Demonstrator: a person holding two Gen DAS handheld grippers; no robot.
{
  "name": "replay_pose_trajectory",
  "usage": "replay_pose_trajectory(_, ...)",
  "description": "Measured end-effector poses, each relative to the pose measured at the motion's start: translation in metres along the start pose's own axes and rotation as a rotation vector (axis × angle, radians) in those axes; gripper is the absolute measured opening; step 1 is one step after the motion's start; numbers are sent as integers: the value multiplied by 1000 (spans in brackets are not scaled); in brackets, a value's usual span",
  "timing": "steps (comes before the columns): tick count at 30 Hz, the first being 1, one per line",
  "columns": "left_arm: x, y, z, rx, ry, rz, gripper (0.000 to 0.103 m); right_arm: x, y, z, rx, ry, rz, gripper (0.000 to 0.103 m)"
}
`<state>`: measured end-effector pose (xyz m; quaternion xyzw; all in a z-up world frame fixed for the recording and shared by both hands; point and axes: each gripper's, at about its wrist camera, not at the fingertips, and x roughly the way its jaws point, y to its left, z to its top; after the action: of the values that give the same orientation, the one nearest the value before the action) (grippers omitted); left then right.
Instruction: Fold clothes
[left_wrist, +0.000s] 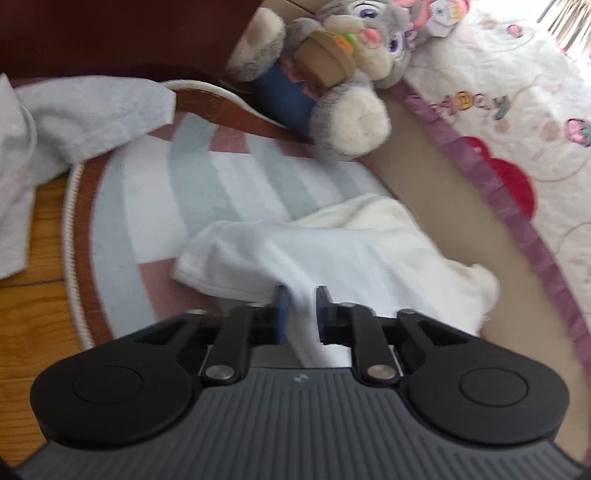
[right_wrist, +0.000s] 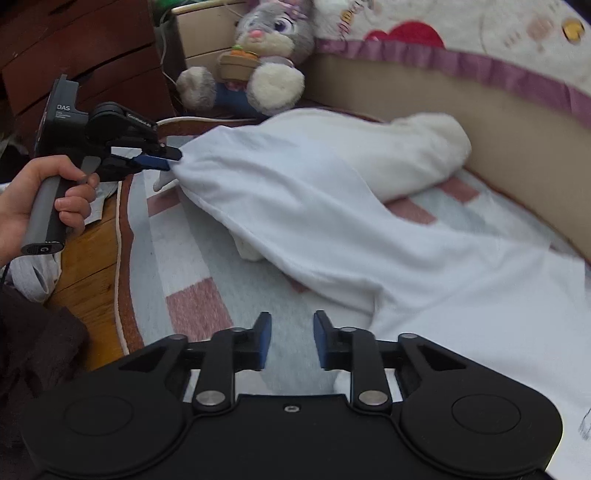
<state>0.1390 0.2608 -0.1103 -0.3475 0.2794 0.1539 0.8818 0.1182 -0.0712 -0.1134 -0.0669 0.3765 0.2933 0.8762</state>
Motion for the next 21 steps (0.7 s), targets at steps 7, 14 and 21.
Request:
replay_pose_trajectory(7, -25, -45, -19, 319, -85, 57, 1, -10, -11, -12, 60, 0, -23, 32)
replay_pose_trajectory(14, -47, -62, -40, 388, -129, 17, 1, -22, -31, -30, 163, 22, -68, 32)
replay_pose_trajectory(21, -67, -112, -39, 437, -164, -155, 1, -49, -50, -46, 183, 44, -111, 32)
